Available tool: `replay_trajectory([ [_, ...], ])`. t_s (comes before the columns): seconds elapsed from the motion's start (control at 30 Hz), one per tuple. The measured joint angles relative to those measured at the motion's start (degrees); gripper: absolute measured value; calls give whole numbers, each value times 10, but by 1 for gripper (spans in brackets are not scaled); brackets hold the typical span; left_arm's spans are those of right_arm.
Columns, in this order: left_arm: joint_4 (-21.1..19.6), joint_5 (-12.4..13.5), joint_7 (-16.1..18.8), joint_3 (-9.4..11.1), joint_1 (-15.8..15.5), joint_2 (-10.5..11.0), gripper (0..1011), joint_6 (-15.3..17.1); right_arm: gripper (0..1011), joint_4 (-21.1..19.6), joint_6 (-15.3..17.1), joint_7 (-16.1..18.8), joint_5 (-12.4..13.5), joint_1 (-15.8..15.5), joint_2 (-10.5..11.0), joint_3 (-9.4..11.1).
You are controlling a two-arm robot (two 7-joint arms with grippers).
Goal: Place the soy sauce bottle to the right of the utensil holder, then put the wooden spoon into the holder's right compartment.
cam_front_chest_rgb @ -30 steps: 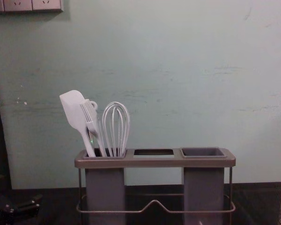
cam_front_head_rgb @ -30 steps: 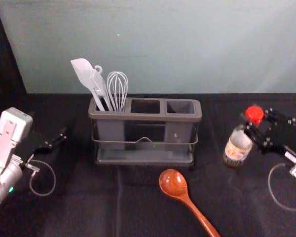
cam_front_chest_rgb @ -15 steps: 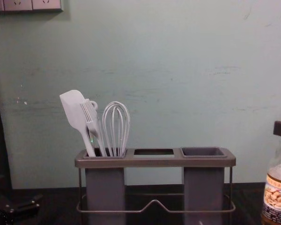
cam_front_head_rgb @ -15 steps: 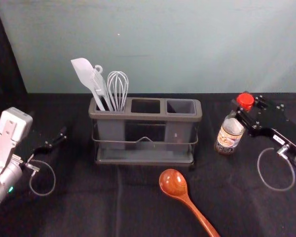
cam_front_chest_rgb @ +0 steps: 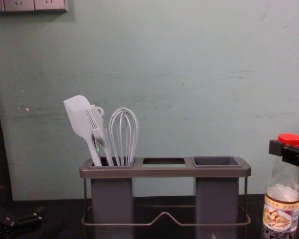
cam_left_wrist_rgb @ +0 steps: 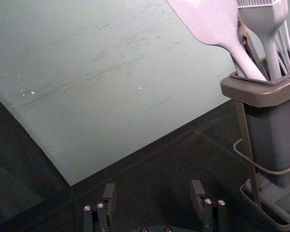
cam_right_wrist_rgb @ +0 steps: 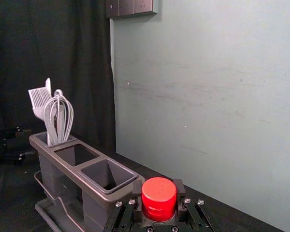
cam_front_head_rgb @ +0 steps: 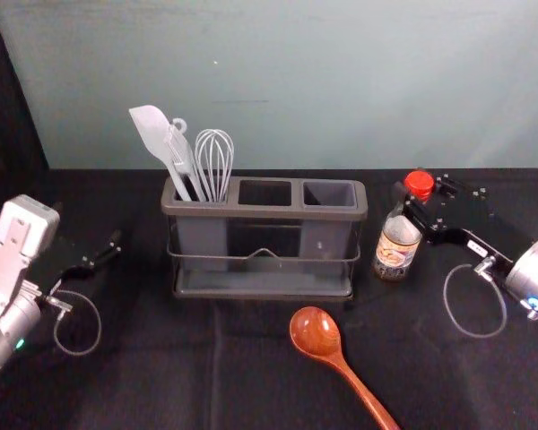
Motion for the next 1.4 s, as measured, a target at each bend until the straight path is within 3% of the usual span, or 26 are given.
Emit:
replay_trajectory([
  [0.7,0,0,0,0,0,0,1011,0,381,40,-25,9,-12,15,-12,-13],
  [1.4,0,0,0,0,0,0,1011,0,381,51,-23,7,-16,15,-15,-9],
])
